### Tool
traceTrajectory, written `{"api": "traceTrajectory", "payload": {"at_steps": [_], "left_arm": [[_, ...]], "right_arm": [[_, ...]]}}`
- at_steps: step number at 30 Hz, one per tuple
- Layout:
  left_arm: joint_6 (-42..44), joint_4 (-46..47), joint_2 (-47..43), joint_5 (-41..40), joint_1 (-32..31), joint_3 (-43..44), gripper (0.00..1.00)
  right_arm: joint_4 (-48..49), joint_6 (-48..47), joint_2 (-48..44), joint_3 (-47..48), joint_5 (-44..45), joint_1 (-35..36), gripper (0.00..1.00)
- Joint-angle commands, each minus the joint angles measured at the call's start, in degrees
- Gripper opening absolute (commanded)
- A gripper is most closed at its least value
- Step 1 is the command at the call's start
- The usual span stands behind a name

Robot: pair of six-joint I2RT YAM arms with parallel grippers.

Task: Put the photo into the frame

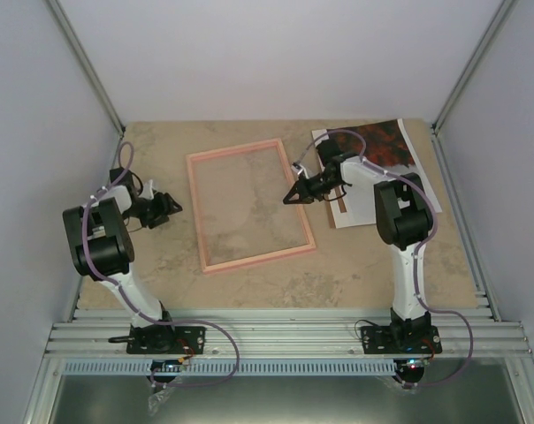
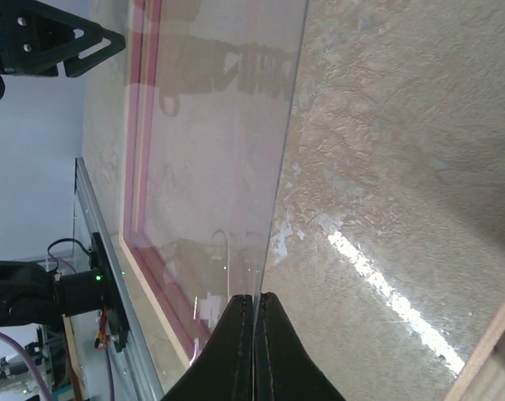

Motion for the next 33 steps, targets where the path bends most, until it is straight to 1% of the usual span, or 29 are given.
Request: {"api": "traceTrajectory", "payload": {"at_steps": [1, 7, 24, 33], "left_arm": [[-0.1, 0.7, 0.7, -0.6, -0.3, 1.1, 0.63], [0.1, 0.8, 0.9, -0.6, -0.4, 0.8, 0.63], [0.0, 1.3, 1.9, -0.3, -0.4, 1.0, 0.63], [-0.1, 1.6, 2.0, -0.2, -0.8, 0.5, 0.63]], "right_arm": [[-0.9, -1.7, 0.8, 0.5, 1.8, -0.1, 0.0], [-0.9, -1.9, 1.5, 0.9, 2.5, -0.1, 0.01], [-2.3, -3.7, 1.6, 1.9, 8.6, 0.0, 0.01], [-2.3, -3.7, 1.4, 2.2, 9.7, 0.1, 0.01]]}}
